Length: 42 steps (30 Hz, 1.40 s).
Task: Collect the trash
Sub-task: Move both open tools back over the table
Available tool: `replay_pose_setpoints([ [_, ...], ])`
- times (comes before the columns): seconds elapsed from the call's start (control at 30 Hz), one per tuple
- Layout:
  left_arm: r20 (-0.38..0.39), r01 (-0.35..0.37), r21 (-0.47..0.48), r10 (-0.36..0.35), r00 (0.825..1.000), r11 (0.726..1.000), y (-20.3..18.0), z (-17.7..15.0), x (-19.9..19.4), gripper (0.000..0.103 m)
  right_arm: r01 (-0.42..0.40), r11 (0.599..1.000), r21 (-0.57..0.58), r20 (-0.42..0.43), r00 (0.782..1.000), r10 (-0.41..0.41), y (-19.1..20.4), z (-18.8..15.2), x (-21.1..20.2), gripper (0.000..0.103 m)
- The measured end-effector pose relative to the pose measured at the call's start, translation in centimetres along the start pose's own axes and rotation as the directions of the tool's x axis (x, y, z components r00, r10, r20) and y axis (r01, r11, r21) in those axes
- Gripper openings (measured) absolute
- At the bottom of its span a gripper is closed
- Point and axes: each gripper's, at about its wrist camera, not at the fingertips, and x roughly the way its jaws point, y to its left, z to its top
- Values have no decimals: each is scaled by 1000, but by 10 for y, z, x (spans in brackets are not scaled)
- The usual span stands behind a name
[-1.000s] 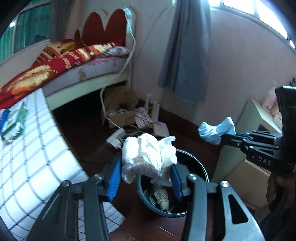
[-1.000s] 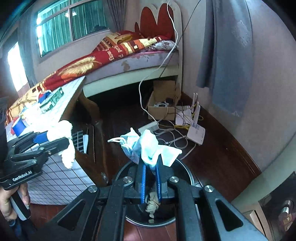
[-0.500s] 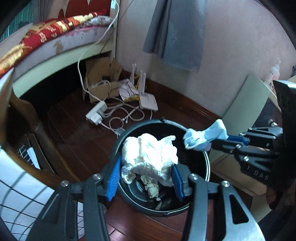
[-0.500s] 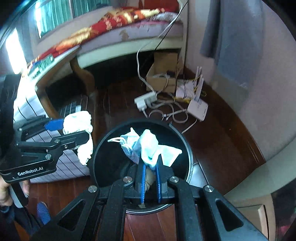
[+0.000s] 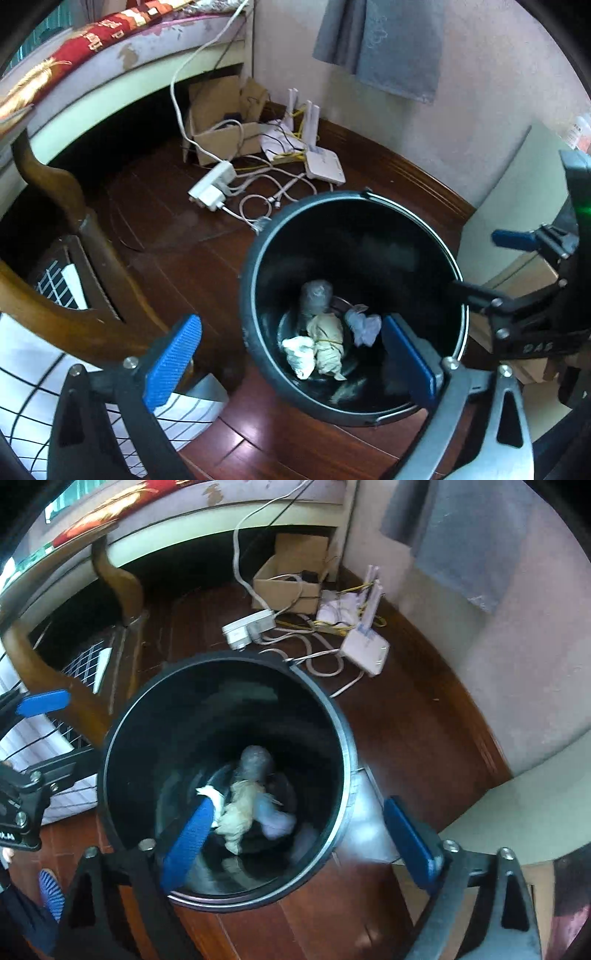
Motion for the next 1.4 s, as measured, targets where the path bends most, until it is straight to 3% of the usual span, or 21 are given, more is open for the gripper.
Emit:
replay_pose_setpoints([
  [0.5, 143, -89, -2, 89, 986, 996, 12, 24, -48, 100, -32, 998, 57, 167, 986, 22, 8, 34, -57, 103],
  [0.8, 236, -142, -23, 143, 961, 990, 28, 37, -94, 101, -83, 993, 89, 265, 963, 56, 18, 50, -90, 103],
  [1.1, 271, -186, -59, 195, 943, 981, 51, 34, -118, 101, -107, 994, 20, 319, 943, 95, 57, 63, -114, 103],
  [1.4, 309, -241, -115, 265, 913, 964, 84, 19, -154, 101, -142, 988, -53, 365, 918, 151, 99, 80, -129, 103],
])
